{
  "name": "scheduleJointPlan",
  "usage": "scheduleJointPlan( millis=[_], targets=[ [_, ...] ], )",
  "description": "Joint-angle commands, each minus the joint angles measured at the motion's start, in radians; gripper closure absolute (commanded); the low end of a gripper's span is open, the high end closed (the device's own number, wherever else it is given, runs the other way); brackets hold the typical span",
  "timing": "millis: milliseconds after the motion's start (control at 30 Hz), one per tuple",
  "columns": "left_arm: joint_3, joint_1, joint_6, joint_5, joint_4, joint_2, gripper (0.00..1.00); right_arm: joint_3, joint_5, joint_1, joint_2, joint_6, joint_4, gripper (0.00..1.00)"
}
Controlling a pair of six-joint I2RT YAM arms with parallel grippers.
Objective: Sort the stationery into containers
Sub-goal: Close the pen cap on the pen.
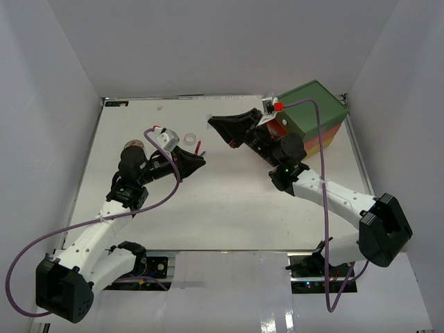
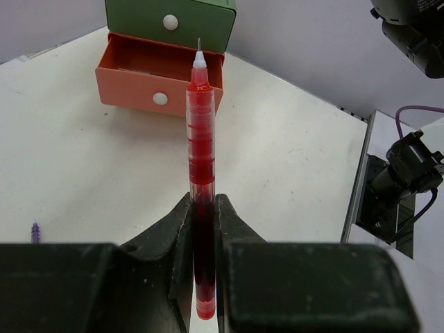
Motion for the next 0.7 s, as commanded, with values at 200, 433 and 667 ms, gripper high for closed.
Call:
scheduleJointPlan(
  millis=[200, 433, 667],
  targets=[
    [-0.019, -0.007, -0.012, 0.045, 0.058, -0.01, 1.0, 0.015, -0.094, 0.013, 0.054, 0.076, 0.182, 0.92],
    [-0.033, -0.007, -0.025, 0.055, 0.097, -0.024, 1.0, -0.002, -0.123, 0.014, 0.071, 0.087, 0.214, 0.92],
    [-0.041, -0.007, -0.044, 0.065, 0.135, -0.027, 1.0, -0.005, -0.154, 0.016, 0.095, 0.102, 0.242, 0.92]
  ],
)
